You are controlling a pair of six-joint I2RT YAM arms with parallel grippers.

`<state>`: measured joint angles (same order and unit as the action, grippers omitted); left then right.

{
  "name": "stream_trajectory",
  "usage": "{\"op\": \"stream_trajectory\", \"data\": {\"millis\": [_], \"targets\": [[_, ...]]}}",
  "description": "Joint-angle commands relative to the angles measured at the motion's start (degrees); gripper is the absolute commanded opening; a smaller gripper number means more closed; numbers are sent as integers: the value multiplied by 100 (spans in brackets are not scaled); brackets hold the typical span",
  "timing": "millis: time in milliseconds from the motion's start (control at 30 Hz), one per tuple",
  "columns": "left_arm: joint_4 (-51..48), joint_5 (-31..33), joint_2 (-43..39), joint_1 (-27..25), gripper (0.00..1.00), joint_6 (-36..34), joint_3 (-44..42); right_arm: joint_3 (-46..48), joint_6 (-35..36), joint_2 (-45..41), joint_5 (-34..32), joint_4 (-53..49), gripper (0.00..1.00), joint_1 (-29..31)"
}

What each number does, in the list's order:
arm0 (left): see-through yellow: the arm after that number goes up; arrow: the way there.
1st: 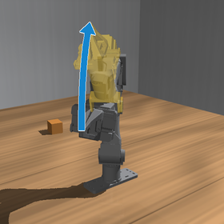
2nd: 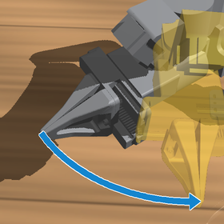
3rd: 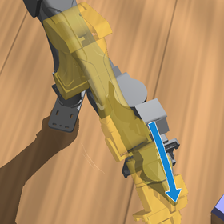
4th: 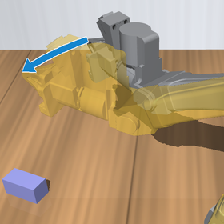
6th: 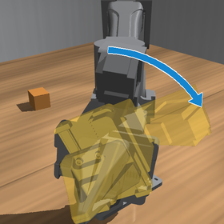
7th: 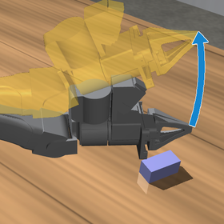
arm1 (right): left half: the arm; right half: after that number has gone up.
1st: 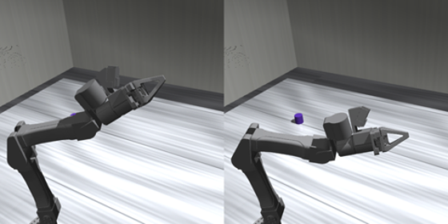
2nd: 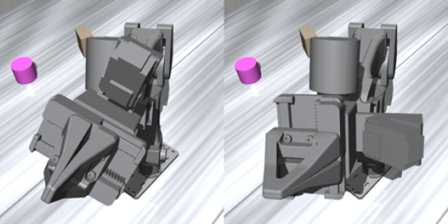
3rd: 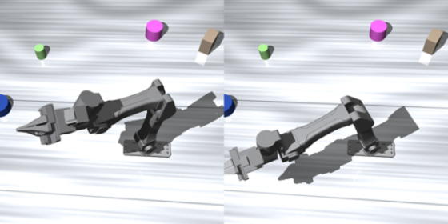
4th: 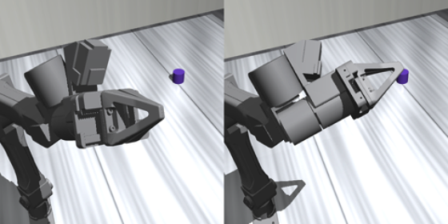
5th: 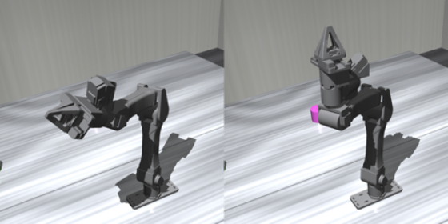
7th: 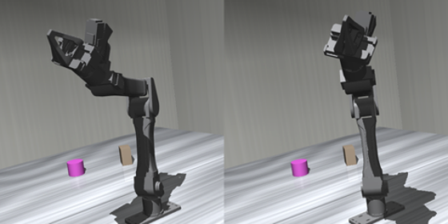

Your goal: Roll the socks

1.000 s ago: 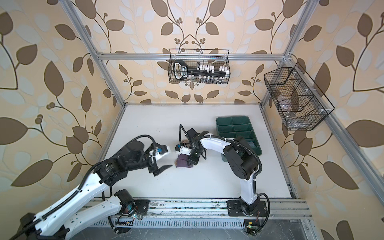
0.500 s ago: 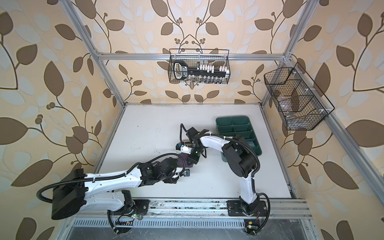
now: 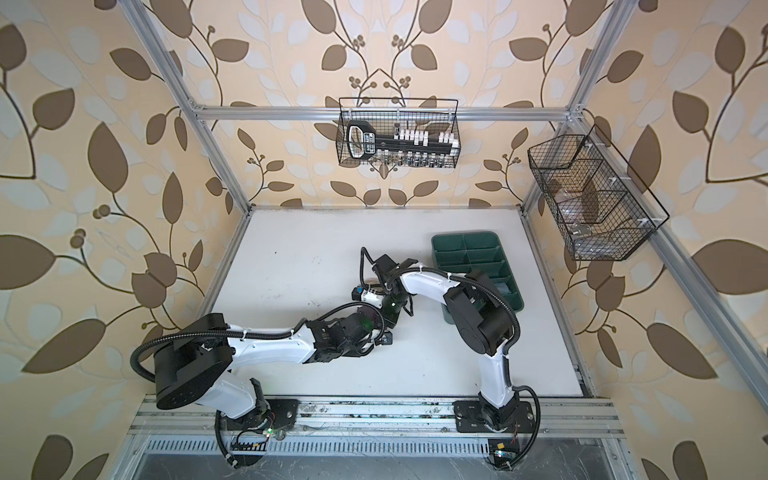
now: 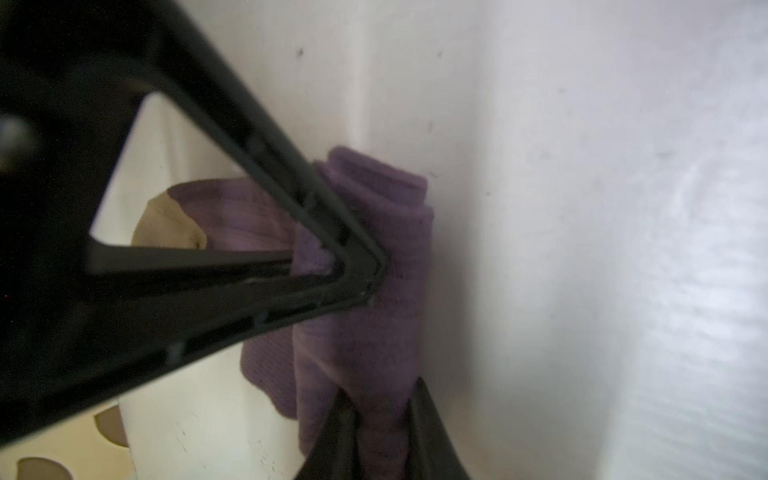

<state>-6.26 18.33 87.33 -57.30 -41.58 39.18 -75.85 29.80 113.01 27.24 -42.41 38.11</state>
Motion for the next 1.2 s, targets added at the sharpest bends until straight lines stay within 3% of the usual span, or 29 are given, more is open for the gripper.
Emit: {"op": "stream_trajectory", "data": {"millis": [0, 133, 267, 367, 433, 567, 700, 800, 900, 1000, 1167], "targets": [[-478, -561, 55, 309, 11, 244, 377, 350, 18, -474, -157, 253, 13, -83], [-912, -1502, -110, 939, 8, 361, 635, 709, -147, -1203, -117, 726, 29, -268], [-1722, -2453, 61, 1234, 9, 281, 1131, 845, -777, -1963, -215, 1066, 36, -863], [-2311, -2955, 479, 1426, 10, 353, 1605, 1231, -1572, -2900, -626, 1685, 37, -1427], [-2618, -3296, 878, 1630, 10, 551, 1988, 1676, -1888, -3711, -1312, 2139, 37, -1547], [-3250, -3748, 1613, 1931, 10, 760, 2643, 2972, -1437, -5402, -2390, 3228, 40, -1078], [-3590, -3813, 2091, 1994, 12, 913, 3110, 3983, 231, -6315, -3553, 3467, 47, 460], [-3884, -3788, 2477, 2016, 12, 980, 3480, 4305, 1163, -6028, -4295, 3561, 50, 1573], [-4107, -3818, 2756, 2071, 12, 1046, 3746, 4418, 1678, -5215, -4856, 3998, 52, 2037], [-4131, -3836, 2808, 2134, 11, 1121, 3809, 4447, 2138, -4323, -5041, 4757, 55, 2057], [-4067, -3863, 2754, 2172, 11, 1140, 3774, 4289, 2571, -3104, -4700, 5854, 56, 1844]]}}
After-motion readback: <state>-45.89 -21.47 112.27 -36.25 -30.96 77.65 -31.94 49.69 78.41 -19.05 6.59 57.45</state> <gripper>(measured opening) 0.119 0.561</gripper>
